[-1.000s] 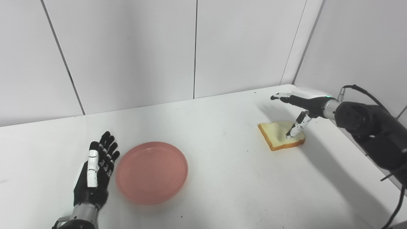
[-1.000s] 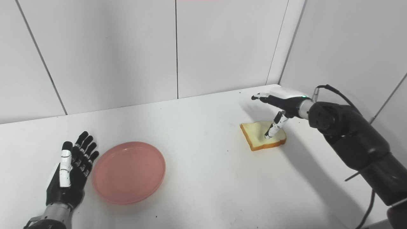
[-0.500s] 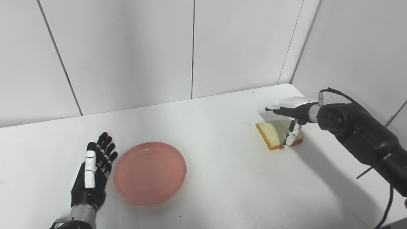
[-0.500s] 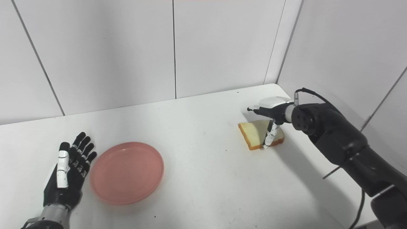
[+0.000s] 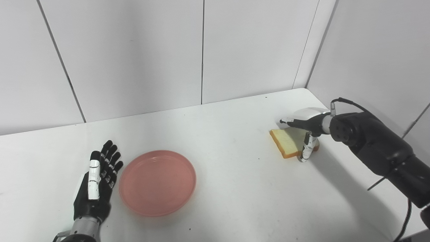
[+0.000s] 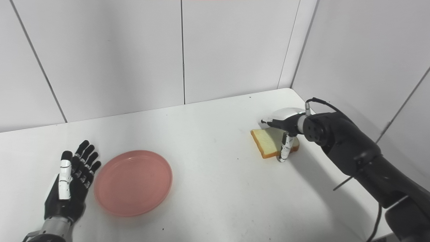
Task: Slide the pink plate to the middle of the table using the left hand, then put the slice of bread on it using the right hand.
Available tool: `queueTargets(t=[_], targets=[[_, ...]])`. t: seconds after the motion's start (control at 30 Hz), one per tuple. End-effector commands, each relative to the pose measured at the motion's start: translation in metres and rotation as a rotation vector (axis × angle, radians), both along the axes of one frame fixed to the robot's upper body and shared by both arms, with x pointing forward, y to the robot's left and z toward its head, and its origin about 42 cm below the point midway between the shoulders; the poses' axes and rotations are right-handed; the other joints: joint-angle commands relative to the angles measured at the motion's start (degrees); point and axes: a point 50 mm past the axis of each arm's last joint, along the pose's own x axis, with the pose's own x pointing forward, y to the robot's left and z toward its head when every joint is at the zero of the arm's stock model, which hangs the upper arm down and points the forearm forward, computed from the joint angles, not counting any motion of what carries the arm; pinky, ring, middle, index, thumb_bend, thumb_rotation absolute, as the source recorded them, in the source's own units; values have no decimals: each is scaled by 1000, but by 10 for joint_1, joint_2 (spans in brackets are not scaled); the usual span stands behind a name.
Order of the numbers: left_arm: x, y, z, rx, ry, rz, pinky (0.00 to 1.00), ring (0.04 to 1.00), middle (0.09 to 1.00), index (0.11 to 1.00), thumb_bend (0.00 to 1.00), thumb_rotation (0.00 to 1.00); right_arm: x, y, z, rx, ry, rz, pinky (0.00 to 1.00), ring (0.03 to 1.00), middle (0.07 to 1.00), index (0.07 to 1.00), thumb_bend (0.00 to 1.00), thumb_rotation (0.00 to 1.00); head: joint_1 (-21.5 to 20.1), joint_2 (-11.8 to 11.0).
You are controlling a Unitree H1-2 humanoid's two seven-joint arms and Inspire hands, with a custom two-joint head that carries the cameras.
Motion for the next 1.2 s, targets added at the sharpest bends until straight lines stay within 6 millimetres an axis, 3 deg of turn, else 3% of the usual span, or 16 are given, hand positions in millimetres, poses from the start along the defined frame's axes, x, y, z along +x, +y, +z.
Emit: queueTargets(t=[0.0, 0.1, 0.3, 0.37, 0.53, 0.6, 0.67, 0.7, 0.97, 1.17], targets=[[2, -2, 6, -5, -9, -8, 971, 986, 979, 929, 663, 964, 7, 1, 30, -40, -76, 29, 1000, 1000, 1000, 1000, 988, 189, 0, 1], [2, -2, 6, -2, -6, -6, 976, 986, 981, 929, 664, 967, 8, 2, 24, -33, -84, 40, 990, 1000, 995, 997, 979, 191, 1, 1], [1, -2, 8, -10, -6, -6, 975, 985, 977, 926, 656, 959, 6, 4, 14, -1, -160, 73, 876, 955, 953, 924, 908, 167, 2, 2], [1, -2, 8, -9, -4, -7, 981, 987, 980, 929, 657, 964, 6, 5, 10, 13, -193, 93, 768, 883, 906, 869, 875, 139, 2, 2], [0, -2, 8, -11, -2, -7, 988, 988, 979, 929, 652, 963, 5, 4, 5, 59, -270, 124, 647, 769, 810, 747, 755, 66, 3, 4], [0, -2, 7, -8, 0, -5, 991, 988, 979, 927, 658, 964, 5, 3, 5, 78, -311, 143, 554, 635, 703, 695, 660, 18, 3, 4], [0, -2, 7, -7, 0, -5, 982, 985, 978, 926, 662, 965, 5, 2, 5, 91, -351, 155, 428, 493, 499, 550, 543, 3, 3, 4], [0, -2, 7, -8, 0, -6, 979, 985, 979, 927, 661, 966, 5, 2, 6, 87, -367, 158, 393, 461, 474, 530, 528, 1, 3, 4], [-1, -4, 7, -8, -3, -7, 985, 984, 976, 930, 654, 971, 7, 3, 11, 61, -395, 147, 326, 403, 451, 516, 520, 0, 3, 4], [-1, -5, 7, -10, 0, -8, 983, 985, 976, 928, 657, 961, 5, 6, 19, 68, -407, 150, 369, 441, 452, 522, 519, 0, 9, 6]])
